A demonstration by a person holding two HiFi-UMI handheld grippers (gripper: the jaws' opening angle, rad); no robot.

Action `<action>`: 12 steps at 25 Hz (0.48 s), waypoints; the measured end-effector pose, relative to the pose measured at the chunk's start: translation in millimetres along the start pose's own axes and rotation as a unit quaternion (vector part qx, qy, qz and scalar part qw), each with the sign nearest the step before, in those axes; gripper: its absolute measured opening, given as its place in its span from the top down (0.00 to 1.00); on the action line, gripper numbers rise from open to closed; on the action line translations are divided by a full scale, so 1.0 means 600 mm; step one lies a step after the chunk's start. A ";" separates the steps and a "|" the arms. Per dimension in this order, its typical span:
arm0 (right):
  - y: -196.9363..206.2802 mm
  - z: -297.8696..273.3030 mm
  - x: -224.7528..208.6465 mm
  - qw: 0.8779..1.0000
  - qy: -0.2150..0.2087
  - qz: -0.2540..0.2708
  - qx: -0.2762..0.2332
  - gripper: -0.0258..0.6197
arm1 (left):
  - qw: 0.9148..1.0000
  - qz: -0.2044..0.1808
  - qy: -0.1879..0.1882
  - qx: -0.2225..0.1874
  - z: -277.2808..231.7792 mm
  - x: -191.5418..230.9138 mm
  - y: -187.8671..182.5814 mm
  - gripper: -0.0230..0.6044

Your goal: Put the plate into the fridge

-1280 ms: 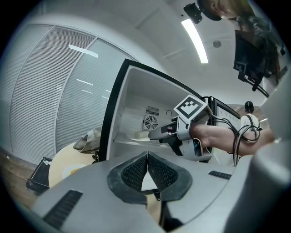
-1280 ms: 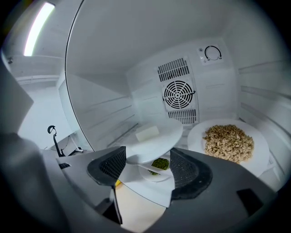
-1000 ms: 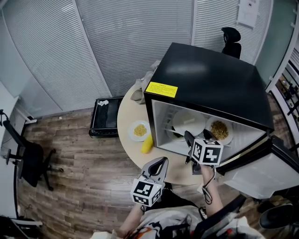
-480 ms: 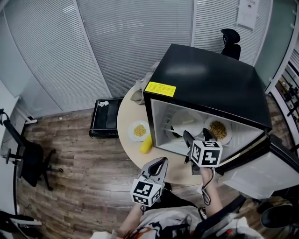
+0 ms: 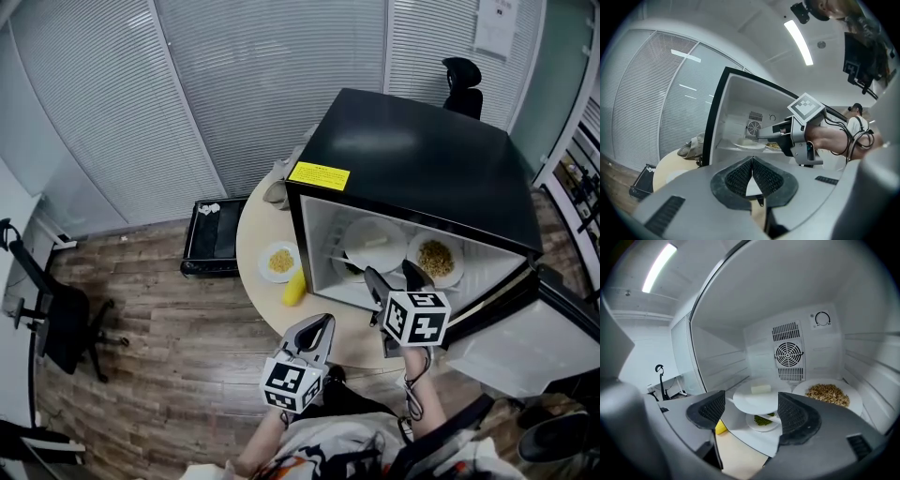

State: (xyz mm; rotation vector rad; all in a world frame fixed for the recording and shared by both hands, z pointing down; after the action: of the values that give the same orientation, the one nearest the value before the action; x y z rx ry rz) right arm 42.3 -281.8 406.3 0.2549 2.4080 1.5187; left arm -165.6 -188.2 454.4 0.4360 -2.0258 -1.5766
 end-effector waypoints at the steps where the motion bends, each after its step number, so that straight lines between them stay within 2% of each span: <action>1: 0.000 0.004 0.002 1.000 -0.005 -0.006 -0.004 0.40 | 1.000 -0.001 0.000 0.000 0.001 -0.002 0.000 0.94; 9: 0.015 0.037 0.019 0.999 -0.030 -0.042 -0.016 0.42 | 1.000 -0.010 0.012 0.002 0.007 -0.024 0.000 0.94; 10: 0.018 0.043 0.020 0.998 -0.030 -0.046 -0.019 0.45 | 1.000 -0.012 0.014 0.003 0.008 -0.027 0.001 0.94; 12: 0.026 0.056 0.023 0.998 -0.025 -0.052 -0.027 0.62 | 1.000 -0.014 0.016 0.003 0.013 -0.035 0.002 0.94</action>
State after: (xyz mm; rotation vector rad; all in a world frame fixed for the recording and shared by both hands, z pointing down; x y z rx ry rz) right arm 40.3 -242.1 404.5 0.1511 2.3010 1.5105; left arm -153.2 -170.5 449.6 0.4909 -2.0096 -1.5700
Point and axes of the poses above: the fingertips, and each gripper's own axes: z backward along the fingers, x to its left, y out of its underside, the point moved 10 cm from there along z, backward along the fingers, and after that the axes turned 3 degrees about z, right-handed, at the moved point
